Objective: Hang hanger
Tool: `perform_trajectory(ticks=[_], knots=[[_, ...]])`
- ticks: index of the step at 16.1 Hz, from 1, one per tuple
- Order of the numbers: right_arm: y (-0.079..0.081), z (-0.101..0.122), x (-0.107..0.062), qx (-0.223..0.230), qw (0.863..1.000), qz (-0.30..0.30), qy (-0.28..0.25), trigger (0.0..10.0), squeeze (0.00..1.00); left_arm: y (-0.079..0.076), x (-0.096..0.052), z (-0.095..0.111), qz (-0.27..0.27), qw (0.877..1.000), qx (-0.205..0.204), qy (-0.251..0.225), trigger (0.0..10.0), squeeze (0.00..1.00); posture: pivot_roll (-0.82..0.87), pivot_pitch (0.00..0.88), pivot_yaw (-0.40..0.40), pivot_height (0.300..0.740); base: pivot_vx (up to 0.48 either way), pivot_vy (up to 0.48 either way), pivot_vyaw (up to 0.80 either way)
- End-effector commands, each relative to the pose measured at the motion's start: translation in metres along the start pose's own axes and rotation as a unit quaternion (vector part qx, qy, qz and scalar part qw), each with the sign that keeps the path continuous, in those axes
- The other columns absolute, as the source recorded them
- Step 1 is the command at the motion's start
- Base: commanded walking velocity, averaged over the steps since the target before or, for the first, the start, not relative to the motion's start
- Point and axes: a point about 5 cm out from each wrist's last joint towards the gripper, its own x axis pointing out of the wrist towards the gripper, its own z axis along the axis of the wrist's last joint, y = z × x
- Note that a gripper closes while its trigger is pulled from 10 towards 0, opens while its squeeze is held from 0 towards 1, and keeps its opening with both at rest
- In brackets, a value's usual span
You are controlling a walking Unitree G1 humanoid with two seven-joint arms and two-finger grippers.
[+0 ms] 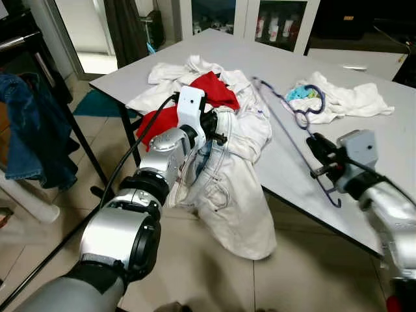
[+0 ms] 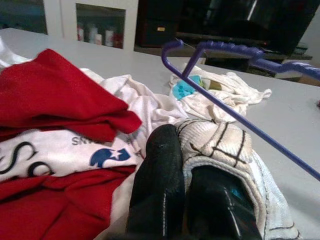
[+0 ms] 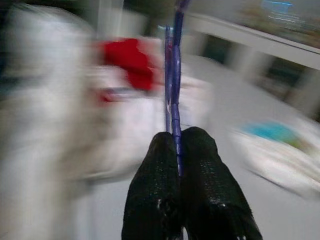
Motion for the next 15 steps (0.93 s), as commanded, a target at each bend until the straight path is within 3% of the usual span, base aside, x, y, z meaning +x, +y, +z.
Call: perform_trajectory(ticks=[1,2,5,6,9,12,13,15], knots=[[0.015,0.004,-0.001,0.005,0.997,0.073,-0.004,10.0,0.0,0.002,0.004,0.026,0.006,0.999,0.018,-0.036,10.0,0.0,-0.13,0.0,0.031,0.74,0.0,0.0,0.0],[0.022,0.002,-0.005,-0.003,0.994,0.107,0.007,10.0,0.0,0.003,0.005,0.03,0.007,0.999,0.021,-0.039,10.0,0.0,-0.13,0.0,0.031,0.74,0.0,0.0,0.0],[0.012,-0.017,-0.005,-0.007,0.996,0.056,0.064,10.0,0.0,0.002,0.006,0.036,0.009,0.999,0.025,-0.046,10.0,0.0,-0.14,0.0,0.041,0.74,0.0,0.0,0.0],[0.001,-0.029,0.0,-0.023,0.995,-0.012,0.098,10.0,0.0,-0.002,0.006,0.03,0.002,0.999,0.025,-0.044,10.0,0.0,-0.15,0.0,0.044,0.74,0.0,0.0,0.0],[-0.019,-0.033,0.001,-0.034,0.987,-0.103,0.115,10.0,0.0,-0.007,0.006,0.021,-0.007,0.999,0.021,-0.038,10.0,0.0,-0.14,0.0,0.042,0.74,0.0,0.0,0.0],[-0.047,-0.037,-0.001,-0.105,0.96,-0.211,0.149,10.0,0.0,-0.012,0.007,0.016,-0.012,0.999,0.015,-0.04,10.0,0.0,-0.13,0.0,0.034,0.74,0.0,0.0,0.0],[-0.051,-0.038,-0.003,-0.148,0.95,-0.224,0.162,10.0,0.0,-0.013,0.006,0.016,-0.012,0.999,0.012,-0.043,10.0,0.0,-0.13,0.0,0.032,0.74,0.0,0.0,0.0],[-0.052,-0.045,-0.004,-0.284,0.911,-0.222,0.198,10.0,0.0,-0.014,0.006,0.016,-0.012,0.999,0.008,-0.047,10.0,0.0,-0.13,0.0,0.028,0.74,0.0,0.0,0.0]])
